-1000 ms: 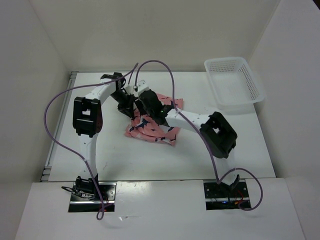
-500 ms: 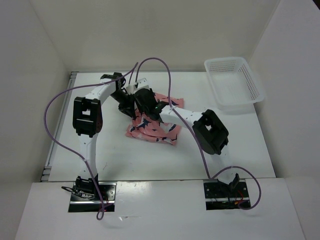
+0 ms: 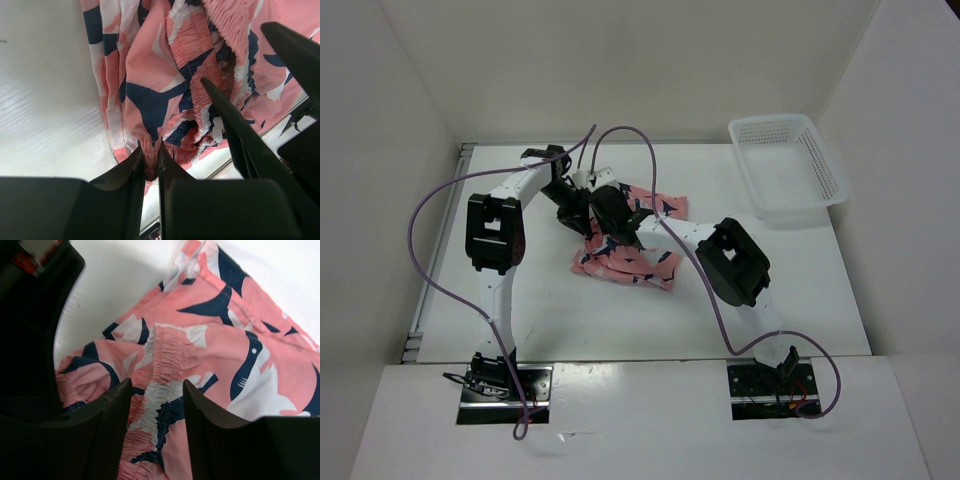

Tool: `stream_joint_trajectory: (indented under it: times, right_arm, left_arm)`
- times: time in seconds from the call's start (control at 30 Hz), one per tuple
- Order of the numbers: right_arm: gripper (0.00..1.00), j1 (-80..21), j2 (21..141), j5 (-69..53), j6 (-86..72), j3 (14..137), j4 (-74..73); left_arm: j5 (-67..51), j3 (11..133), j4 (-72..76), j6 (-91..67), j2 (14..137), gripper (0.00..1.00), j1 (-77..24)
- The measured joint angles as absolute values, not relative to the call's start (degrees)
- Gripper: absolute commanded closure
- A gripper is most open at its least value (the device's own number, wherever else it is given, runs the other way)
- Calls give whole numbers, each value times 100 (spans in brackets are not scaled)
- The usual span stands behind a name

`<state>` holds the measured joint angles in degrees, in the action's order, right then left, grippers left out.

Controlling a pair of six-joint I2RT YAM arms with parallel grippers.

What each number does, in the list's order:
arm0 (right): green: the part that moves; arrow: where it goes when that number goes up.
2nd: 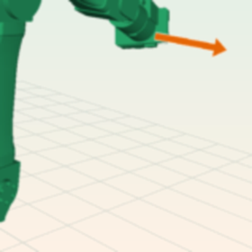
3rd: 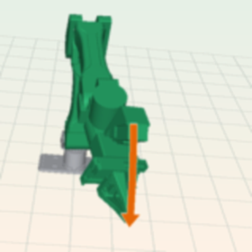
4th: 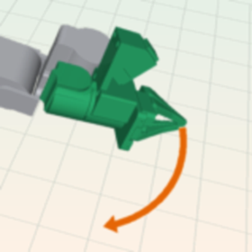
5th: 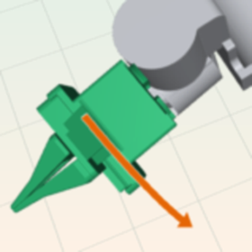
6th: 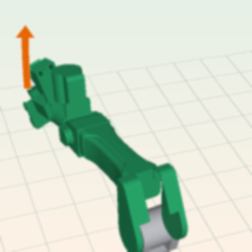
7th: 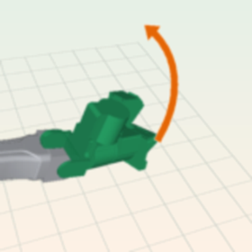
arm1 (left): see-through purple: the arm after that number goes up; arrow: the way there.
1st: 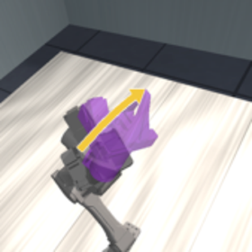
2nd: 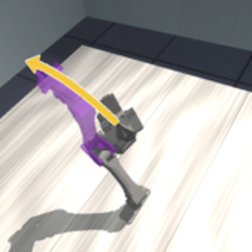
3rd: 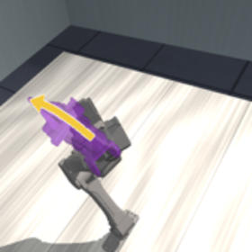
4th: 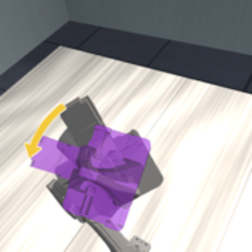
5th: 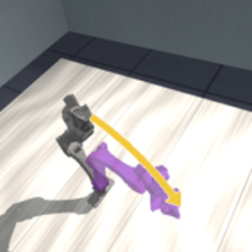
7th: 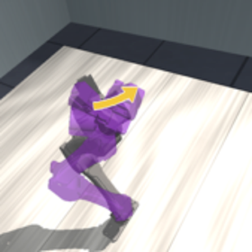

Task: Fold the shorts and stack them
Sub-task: Fold the shorts

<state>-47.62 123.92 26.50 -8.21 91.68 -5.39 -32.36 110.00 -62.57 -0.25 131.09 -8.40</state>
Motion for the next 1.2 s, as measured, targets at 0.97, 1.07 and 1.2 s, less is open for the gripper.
stream_joint_trajectory:
  times: [0.97, 1.07, 1.2]
  right_arm:
    - [100, -4762, 10252, 2180, 224, 7902, -204]
    - [100, -4762, 10082, 2158, 338, 7854, 30]
    - [100, -4762, 10112, 2102, 440, 7717, 86]
  left_arm:
    - [-3107, 13812, -7102, -23, 14081, 73, -840]
    - [-2967, 14256, -7199, -25, 14442, 71, -880]
    - [-2755, 14619, -7264, -25, 14851, 66, -1085]
